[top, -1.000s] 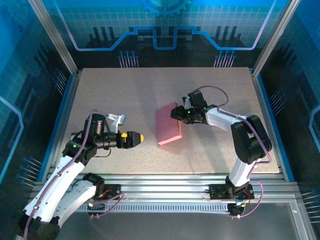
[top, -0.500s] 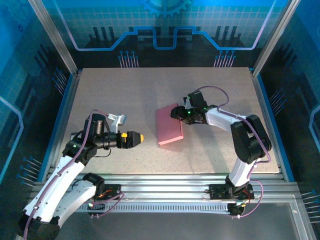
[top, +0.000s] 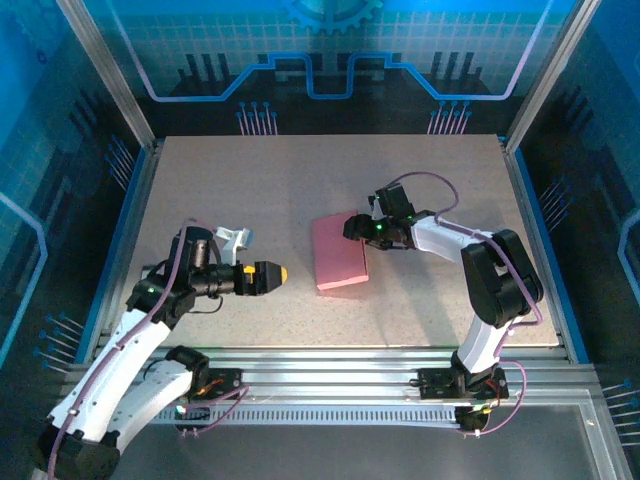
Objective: Fold the paper box
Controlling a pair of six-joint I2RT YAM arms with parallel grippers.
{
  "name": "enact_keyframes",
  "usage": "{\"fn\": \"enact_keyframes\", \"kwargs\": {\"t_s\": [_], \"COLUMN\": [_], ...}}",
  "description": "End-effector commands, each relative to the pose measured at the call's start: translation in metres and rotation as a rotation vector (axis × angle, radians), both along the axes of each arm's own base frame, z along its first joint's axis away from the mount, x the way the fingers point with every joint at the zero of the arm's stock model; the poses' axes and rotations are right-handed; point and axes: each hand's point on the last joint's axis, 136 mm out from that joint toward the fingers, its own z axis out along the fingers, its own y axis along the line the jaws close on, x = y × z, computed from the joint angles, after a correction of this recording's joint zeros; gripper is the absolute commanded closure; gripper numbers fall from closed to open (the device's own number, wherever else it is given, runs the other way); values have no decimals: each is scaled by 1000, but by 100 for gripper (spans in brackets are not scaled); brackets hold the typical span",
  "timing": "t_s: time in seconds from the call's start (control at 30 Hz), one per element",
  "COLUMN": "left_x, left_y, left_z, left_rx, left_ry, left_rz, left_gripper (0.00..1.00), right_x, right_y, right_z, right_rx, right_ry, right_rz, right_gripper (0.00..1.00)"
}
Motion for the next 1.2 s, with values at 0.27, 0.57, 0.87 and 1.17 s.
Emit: {"fn": "enact_keyframes", "kwargs": {"t_s": [0.27,0.57,0.87,1.17], "left_x": [28,56,83,120], "left_y": [29,44,83,129], "left_z": [-7,-24,-43,-47], "left_rx": [106,170,386,595], "left_ry": [-23,-85,-167,-369], "left_rz": [206,323,466,605], "left_gripper": [1,1,1,1], "right_x": [-11,-28,-35,-29], "right_y": [-25,-39,-84,-151], "right_z": [20,56,93,103], "right_rx": [-130,-206,-349,-495], "right_ry": [-107,-295,-499,-620], "right_rz": [65,128,31,-128], "right_gripper": [27,1,0,0]}}
